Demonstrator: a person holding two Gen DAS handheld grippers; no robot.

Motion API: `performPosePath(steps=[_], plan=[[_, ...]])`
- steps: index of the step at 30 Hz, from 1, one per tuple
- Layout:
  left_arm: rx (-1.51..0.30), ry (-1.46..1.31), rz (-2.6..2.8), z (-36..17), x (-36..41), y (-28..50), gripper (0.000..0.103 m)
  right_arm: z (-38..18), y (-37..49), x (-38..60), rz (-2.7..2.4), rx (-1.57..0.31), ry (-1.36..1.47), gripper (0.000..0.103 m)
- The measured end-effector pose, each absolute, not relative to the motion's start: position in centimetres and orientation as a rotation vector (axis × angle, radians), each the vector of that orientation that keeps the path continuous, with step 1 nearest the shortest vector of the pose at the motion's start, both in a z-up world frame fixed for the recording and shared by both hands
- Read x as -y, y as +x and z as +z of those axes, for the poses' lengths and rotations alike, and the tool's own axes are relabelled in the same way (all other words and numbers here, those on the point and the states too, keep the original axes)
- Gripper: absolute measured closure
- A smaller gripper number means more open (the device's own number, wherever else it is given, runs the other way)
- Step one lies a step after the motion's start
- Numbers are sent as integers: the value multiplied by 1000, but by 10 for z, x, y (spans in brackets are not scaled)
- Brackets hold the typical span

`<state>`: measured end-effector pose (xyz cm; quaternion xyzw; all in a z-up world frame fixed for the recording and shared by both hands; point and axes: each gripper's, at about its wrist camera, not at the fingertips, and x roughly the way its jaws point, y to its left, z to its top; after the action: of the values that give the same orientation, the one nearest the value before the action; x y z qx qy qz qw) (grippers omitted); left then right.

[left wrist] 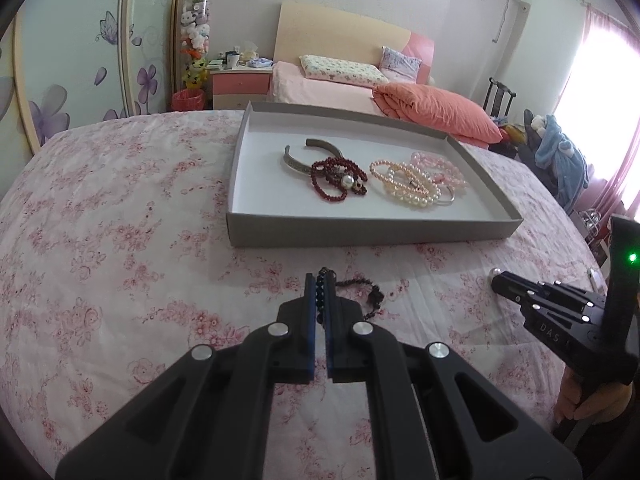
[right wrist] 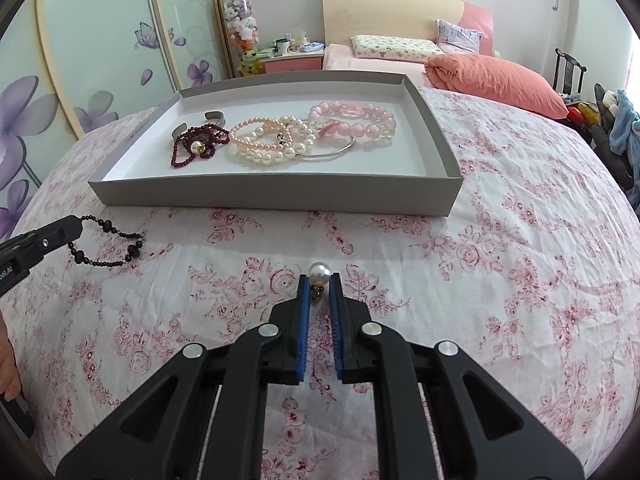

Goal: Organize jewelry
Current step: 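Carry the earring and black beaded bracelet into the tray while opening both tools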

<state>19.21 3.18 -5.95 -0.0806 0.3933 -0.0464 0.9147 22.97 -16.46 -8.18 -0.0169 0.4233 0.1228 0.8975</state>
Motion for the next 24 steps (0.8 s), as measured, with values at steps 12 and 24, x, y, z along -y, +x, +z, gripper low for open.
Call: performPosePath(steps=[12,24], plan=[[-743,-184,-117,-38,-34,181,98,-74,224,162,288,-832,-40,95],[-746,-193,-123,-40,-35,179,98,-80,230,159,281,-862,-58,73]])
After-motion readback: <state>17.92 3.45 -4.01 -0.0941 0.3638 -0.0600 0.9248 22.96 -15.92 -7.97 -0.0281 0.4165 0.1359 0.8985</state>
